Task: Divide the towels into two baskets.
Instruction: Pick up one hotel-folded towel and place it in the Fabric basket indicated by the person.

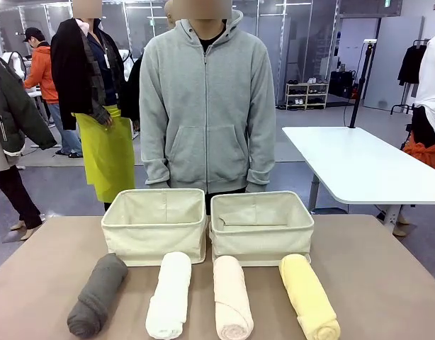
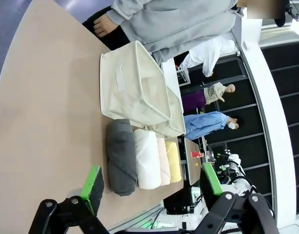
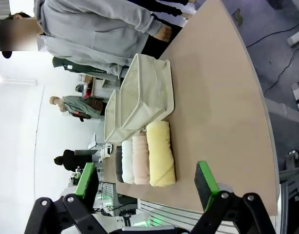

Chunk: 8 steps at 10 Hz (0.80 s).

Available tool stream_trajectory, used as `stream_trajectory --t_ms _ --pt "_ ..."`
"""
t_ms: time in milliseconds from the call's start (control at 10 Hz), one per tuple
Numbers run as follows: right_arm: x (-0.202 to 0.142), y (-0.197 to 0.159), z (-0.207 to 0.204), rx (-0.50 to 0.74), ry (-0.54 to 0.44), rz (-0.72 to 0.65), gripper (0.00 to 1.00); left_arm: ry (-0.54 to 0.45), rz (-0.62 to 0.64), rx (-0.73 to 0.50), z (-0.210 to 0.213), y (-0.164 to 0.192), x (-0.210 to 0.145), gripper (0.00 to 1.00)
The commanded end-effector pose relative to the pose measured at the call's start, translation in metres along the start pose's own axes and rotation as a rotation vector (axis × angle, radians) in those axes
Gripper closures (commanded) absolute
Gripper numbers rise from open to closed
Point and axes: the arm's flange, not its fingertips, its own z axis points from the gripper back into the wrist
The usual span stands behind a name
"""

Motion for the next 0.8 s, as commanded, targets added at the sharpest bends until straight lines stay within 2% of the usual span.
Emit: stream_trajectory --t_ms 0,700 --pt "-0.0030 -0.0103 0.0022 0.023 -0.024 -0.032 0.00 -0.011 0.007 -0.004 0.0033 0.0024 -0.0029 0.00" --pt "-0.0030 -0.0103 0.0022 0.023 -0.024 -0.032 0.00 -0.011 0.007 -0.004 0.0033 0.0024 -0.0029 0.00"
